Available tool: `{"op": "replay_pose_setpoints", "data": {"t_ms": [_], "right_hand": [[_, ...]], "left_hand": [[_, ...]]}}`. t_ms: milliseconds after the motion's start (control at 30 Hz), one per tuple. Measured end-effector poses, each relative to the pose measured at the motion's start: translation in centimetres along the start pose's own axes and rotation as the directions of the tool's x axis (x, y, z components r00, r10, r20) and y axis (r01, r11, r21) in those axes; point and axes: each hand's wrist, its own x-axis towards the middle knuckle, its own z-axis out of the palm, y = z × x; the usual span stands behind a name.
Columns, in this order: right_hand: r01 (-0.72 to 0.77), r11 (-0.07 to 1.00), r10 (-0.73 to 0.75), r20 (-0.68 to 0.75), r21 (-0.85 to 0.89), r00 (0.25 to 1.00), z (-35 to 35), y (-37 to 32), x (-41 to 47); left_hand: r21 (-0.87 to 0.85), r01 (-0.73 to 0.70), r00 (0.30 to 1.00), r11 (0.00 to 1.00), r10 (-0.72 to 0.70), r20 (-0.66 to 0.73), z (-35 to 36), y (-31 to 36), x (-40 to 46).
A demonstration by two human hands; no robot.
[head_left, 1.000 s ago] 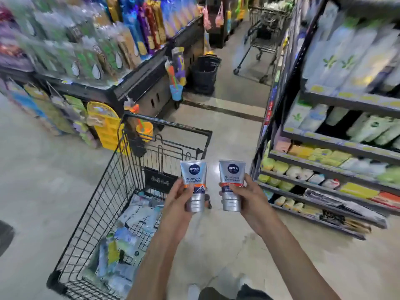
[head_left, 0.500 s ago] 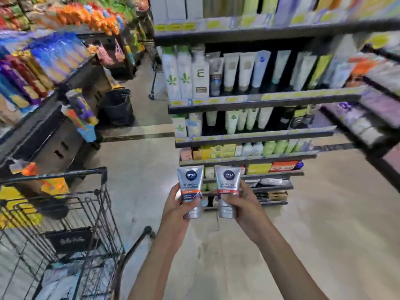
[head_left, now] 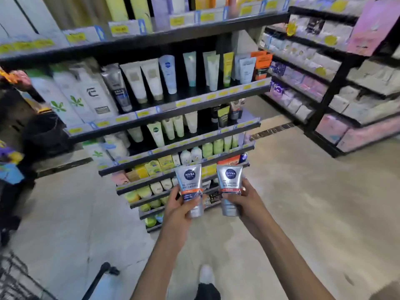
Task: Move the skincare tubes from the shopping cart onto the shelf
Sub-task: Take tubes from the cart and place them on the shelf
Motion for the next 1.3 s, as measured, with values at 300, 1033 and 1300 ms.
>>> {"op": "replay_pose_setpoints", "data": {"t_ms": [300,1033,1300], "right_hand": [[-0.02,1.0,0.021,-0.092,0.005,0.996,-7.0,-4.8,7.7],[-0.132,0.974,0.115,-0.097,-0.186,0.989,-22.2,-15.3,34.4],[-0.039,0.929,0.042,0.001,-0.367,0.999,-25.4,-17.9,45.3]], "left_hand": [[-0.026,0.061,0.997,0.998,-0.059,0.058,7.9,-3.5,10.7],[0.202,0.066,0.996,0.977,-0.051,-0.079,25.9,-9.6,31.9],[0.181,0.009,0.974,0.983,0.032,-0.223,29.7,-12.3,38.4]]}}
